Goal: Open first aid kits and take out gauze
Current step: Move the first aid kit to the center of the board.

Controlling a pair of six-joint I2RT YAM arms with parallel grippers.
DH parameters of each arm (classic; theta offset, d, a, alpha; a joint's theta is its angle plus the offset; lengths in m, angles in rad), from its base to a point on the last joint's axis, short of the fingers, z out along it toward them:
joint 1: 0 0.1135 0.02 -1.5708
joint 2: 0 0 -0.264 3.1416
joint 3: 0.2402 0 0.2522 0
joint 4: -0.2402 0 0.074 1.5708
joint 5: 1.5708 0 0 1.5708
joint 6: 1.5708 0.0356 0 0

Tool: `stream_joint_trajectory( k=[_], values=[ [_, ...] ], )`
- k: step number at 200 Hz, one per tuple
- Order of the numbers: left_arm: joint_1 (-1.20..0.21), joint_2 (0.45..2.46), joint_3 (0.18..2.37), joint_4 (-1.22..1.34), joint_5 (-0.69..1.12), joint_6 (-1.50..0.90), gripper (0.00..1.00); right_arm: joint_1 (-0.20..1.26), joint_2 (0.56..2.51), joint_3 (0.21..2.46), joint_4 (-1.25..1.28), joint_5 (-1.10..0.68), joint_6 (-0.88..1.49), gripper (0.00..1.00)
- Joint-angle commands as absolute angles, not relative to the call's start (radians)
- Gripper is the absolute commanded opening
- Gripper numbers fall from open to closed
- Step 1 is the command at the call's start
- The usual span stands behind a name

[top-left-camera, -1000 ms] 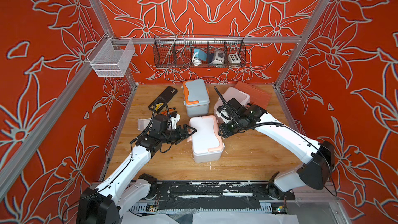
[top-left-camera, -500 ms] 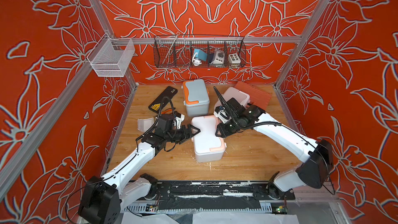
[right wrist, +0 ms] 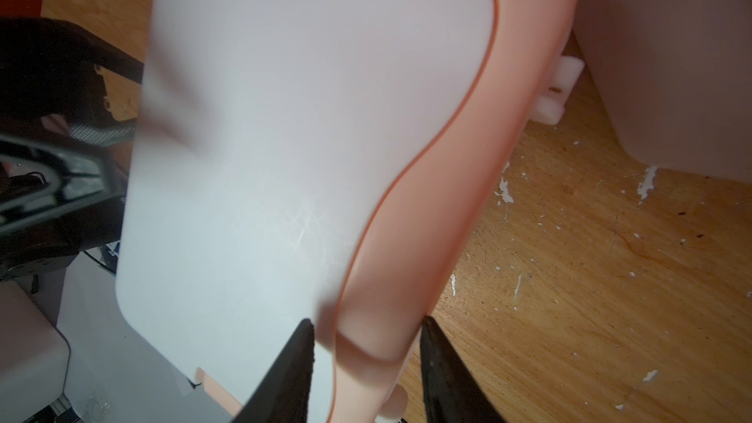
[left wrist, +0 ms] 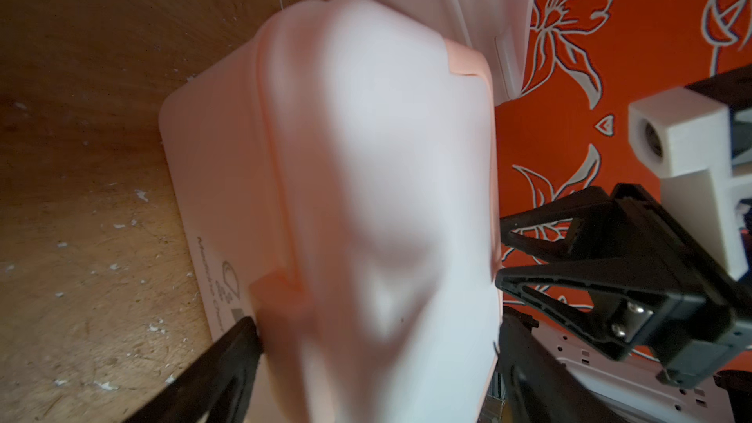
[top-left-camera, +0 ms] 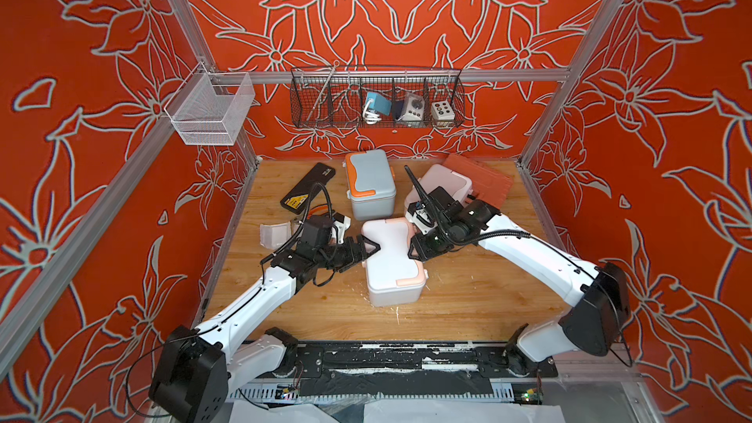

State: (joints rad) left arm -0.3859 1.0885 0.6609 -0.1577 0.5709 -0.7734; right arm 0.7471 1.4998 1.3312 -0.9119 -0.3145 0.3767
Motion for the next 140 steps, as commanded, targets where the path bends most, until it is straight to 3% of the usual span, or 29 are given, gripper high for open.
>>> stream_joint_trajectory(
  k=[1,42,140],
  values=[
    [-0.393,1.078,0.689,-0.206,0.532,-0.721,0.89,0.757,1.472,1.314,-0.92,-0.284,0.388,0.47],
    [-0.412,1.101,0.674,-0.195,0.565,-0.709,0.88,0.759,1.437,1.281,-0.918,-0.306,0.4,0.51],
    [-0.677,1.201,0.764,-0.126,0.48,-0.771,0.88,0.765,1.219,1.104,-0.921,-0.292,0.463,0.49]
  ],
)
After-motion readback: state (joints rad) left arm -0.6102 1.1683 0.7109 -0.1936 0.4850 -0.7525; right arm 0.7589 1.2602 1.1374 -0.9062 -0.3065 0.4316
